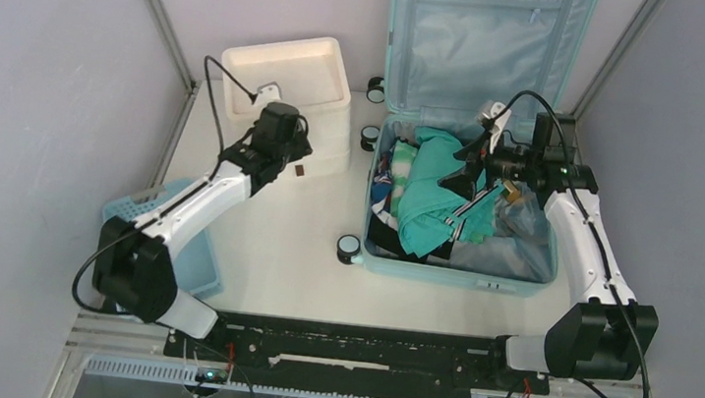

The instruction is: Open, take out, and arrange the luggage

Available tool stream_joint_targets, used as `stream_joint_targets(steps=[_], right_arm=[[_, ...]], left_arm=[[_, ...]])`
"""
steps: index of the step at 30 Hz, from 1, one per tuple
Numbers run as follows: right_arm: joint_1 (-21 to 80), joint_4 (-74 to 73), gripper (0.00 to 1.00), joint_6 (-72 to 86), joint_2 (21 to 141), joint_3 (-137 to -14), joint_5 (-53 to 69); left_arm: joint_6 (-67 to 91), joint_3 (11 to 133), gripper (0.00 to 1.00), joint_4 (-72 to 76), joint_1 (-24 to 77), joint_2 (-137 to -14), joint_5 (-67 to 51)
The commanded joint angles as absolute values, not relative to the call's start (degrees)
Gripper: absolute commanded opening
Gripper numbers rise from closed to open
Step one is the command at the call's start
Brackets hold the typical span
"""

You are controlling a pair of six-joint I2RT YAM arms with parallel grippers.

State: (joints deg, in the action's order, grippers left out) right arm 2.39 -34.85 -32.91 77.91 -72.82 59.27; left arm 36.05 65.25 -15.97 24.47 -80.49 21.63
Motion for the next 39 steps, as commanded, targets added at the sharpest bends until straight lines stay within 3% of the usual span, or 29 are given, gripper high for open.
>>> stream_joint_targets(steps=[1, 11, 18, 24, 30, 32, 33, 35, 36, 39], right_arm=[[2.45, -31.79, 0.89, -32.32, 77.48, -72.71, 60.37], [2.02, -31.81, 0.89, -32.18, 77.17, -72.33, 60.12], [1.6, -32.38, 0.89, -32.43, 76.91, -72.33, 59.86], [1.07, -32.71, 0.89, -32.61, 76.87, -72.33, 59.76], [0.9, -32.71, 0.89, -32.77, 76.82, -72.33, 59.72], [0.88, -32.84, 0.89, -32.89, 76.77, -72.33, 59.76], [0.95, -32.92, 0.89, -32.93, 76.74, -72.33, 59.77], [0.96, -33.04, 0.89, -33.01, 76.74, -72.33, 59.76], [0.97, -33.12, 0.89, -33.01, 76.74, -72.33, 59.72], [0.97, -33.06, 0.89, -33.13, 76.81, -72.33, 59.84]], left_arm=[[35.88, 74.85, 0.5, -16.52, 25.14, -85.27, 27.81], [30.52, 81.84, 0.47, -19.43, 24.88, -91.68, 33.63], [28.86, 83.71, 0.14, -21.14, 24.79, -92.87, 31.87], [27.8, 81.66, 0.02, -21.83, 24.87, -90.69, 27.62], [28.53, 77.41, 0.0, -21.88, 25.32, -87.67, 24.97], [28.84, 76.3, 0.02, -21.95, 25.55, -86.91, 24.79], [29.07, 75.88, 0.1, -21.97, 25.57, -86.59, 25.4], [29.24, 75.58, 0.38, -22.32, 25.53, -86.52, 28.49], [28.84, 75.78, 0.46, -22.52, 25.49, -86.8, 29.73], [27.06, 77.87, 0.55, -22.59, 25.13, -89.1, 31.74]])
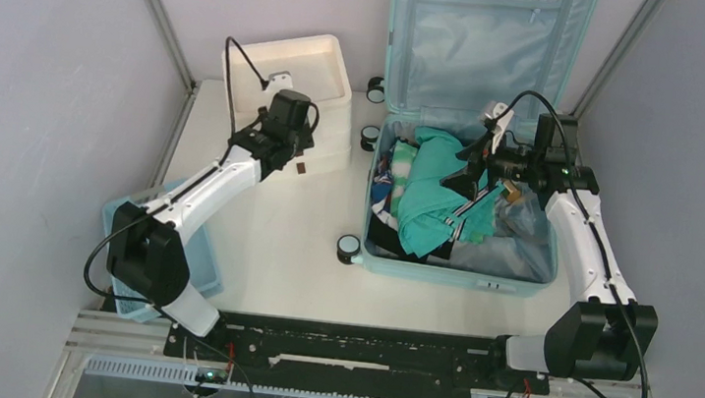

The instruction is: Open, take out, and arrange the luggage

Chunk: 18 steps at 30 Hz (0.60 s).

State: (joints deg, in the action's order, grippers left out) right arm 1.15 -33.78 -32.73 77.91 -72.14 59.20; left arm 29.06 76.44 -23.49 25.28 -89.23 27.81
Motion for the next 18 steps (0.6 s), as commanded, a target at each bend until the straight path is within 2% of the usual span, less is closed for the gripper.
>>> stream_joint_targets(steps=[1, 5, 8, 15, 18], right_arm=[[1.03, -33.0, 0.89, -33.2, 76.82, -72.33, 59.93], [0.99, -32.86, 0.89, -33.16, 76.73, -72.34, 59.91], [0.88, -33.19, 0.89, -33.4, 76.64, -72.33, 59.64], [0.75, -33.2, 0.89, -33.49, 76.68, -71.98, 59.59], [0.76, -33.22, 0.89, -33.57, 76.69, -72.03, 59.58]], left_arm=[[26.57, 78.94, 0.55, -22.63, 24.87, -90.11, 31.81], [26.35, 83.75, 0.53, -24.1, 24.14, -94.42, 32.74], [26.43, 85.91, 0.46, -24.82, 24.08, -95.97, 33.41], [25.61, 86.79, 0.09, -24.79, 24.08, -96.32, 32.75], [24.94, 86.14, 0.03, -24.78, 24.08, -95.68, 31.91]])
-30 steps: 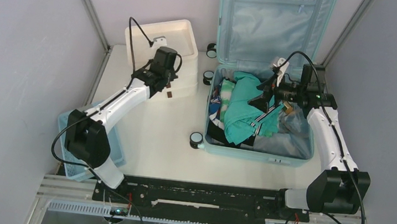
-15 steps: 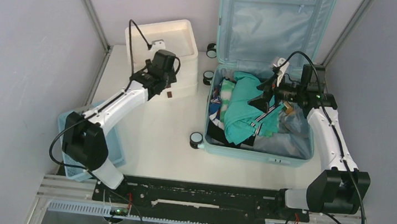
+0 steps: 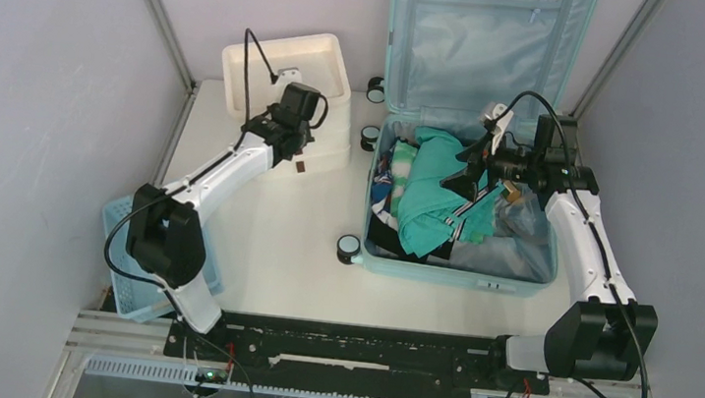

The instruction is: Open, take out, and arrange the luggage

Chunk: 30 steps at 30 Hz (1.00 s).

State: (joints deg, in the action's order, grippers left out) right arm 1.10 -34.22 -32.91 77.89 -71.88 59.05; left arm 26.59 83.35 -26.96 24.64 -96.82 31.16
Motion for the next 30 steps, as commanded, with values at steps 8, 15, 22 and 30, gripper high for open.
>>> stream_joint_targets(steps=[8, 15, 22, 30], right_arm=[[0.63, -33.74, 0.89, -34.33, 76.66, -71.98, 59.35], [0.44, -34.23, 0.89, -34.32, 76.46, -71.98, 59.16], [0.44, -34.54, 0.89, -34.47, 76.47, -71.98, 59.32], [0.42, -34.7, 0.89, -34.36, 76.46, -71.98, 59.01]], left_arm=[[24.38, 81.58, 0.0, -24.78, 24.74, -91.5, 27.62], [28.13, 72.08, 0.0, -24.96, 28.9, -84.98, 22.27], [30.41, 65.27, 0.0, -26.14, 33.61, -79.82, 16.23], [31.68, 62.74, 0.2, -28.16, 34.91, -75.19, 11.22]])
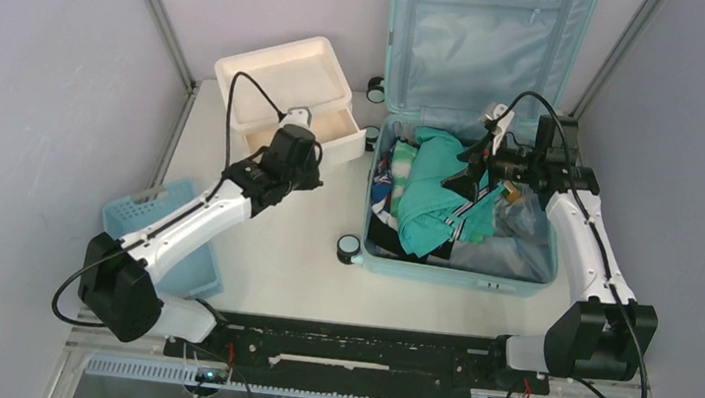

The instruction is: Open, take out, and arrange the luggage

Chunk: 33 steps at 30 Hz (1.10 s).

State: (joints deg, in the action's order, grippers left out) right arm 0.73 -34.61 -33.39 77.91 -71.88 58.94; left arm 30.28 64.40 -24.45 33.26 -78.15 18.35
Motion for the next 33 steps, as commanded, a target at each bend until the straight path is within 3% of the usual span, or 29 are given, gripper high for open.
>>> stream_joint_targets(steps=[1, 5, 12, 18, 23, 27, 33], right_arm=[[0.44, -34.72, 0.89, -34.28, 76.46, -71.98, 59.01], [0.44, -34.59, 0.9, -33.97, 76.55, -71.99, 58.93], [-2.21, -30.92, 0.9, -27.17, 76.92, -71.98, 58.0], [-4.68, -27.09, 0.9, -18.86, 78.16, -71.98, 54.65], [-6.13, -26.82, 0.89, -16.24, 79.82, -72.0, 51.32], [-6.65, -26.35, 0.89, -15.64, 80.37, -72.01, 51.07], [-4.58, -27.9, 0.89, -16.45, 81.61, -72.53, 49.0]], left_arm=[[31.32, 63.02, 0.27, -28.54, 34.97, -74.77, 11.28], [28.06, 64.68, 0.46, -29.66, 34.98, -72.6, 11.36], [19.85, 67.9, 0.52, -29.45, 34.74, -66.9, 4.77], [16.17, 70.57, 0.73, -26.5, 30.61, -63.69, 1.27], [15.24, 73.11, 0.68, -26.09, 23.48, -66.51, 0.7], [14.57, 76.24, 0.47, -26.41, 19.46, -72.06, -2.09], [11.62, 82.0, 0.43, -29.73, 18.73, -81.35, -2.94]])
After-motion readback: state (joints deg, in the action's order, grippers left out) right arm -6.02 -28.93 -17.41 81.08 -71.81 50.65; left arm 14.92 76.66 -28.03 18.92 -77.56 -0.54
